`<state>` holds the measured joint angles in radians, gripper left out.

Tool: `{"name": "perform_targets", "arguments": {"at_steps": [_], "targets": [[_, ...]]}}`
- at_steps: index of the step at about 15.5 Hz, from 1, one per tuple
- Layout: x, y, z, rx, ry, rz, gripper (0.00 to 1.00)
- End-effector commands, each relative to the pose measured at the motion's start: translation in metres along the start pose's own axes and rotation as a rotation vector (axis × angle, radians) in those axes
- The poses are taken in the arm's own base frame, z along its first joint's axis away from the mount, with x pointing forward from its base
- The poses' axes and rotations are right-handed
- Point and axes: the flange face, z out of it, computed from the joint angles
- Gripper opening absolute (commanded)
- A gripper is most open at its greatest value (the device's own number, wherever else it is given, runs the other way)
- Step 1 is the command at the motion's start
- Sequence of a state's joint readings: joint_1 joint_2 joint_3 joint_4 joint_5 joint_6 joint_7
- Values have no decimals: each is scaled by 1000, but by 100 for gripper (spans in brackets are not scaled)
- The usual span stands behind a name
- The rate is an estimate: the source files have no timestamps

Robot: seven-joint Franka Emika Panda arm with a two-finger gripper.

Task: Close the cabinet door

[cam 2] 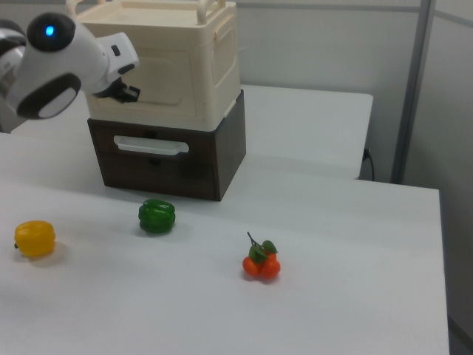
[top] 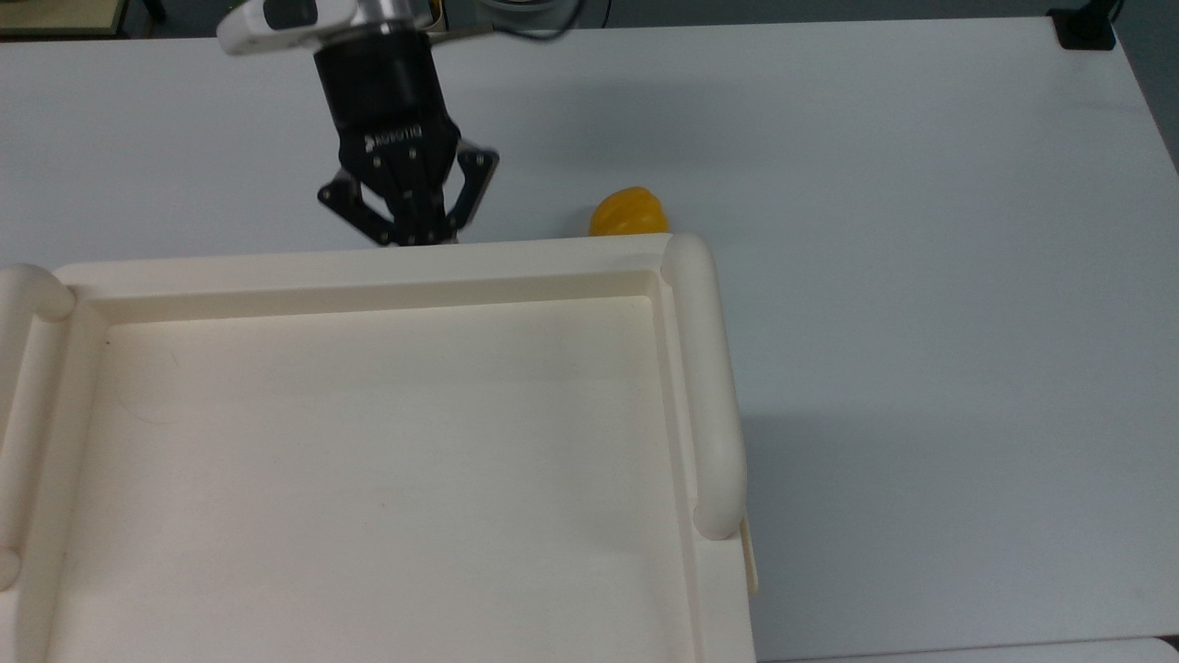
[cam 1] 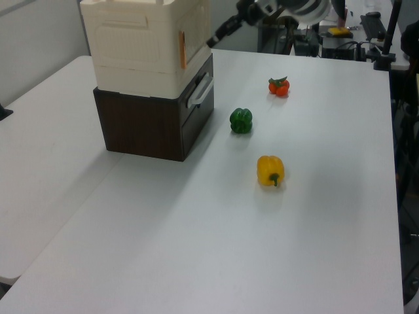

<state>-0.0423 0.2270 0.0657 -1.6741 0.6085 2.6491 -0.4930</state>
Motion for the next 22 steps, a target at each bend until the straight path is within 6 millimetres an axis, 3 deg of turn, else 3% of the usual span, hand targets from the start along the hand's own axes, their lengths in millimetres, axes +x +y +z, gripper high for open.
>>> {"name": "perform_targets", "arguments": {"at_steps": [1,2,6,11,14,17,22], "targets": [[-27,7,-50,27,-256,-49,23],[-33,9,-56,14,-343,-28,30],[-49,-6,-91,-124,-595,53,100],[-32,-49,-141,-221,-721,103,100],[-28,-84,-154,-208,-777,69,100],[-33,-109,-145,-224,-790,61,100],[-28,-104,-126,-229,-679,36,100]]}}
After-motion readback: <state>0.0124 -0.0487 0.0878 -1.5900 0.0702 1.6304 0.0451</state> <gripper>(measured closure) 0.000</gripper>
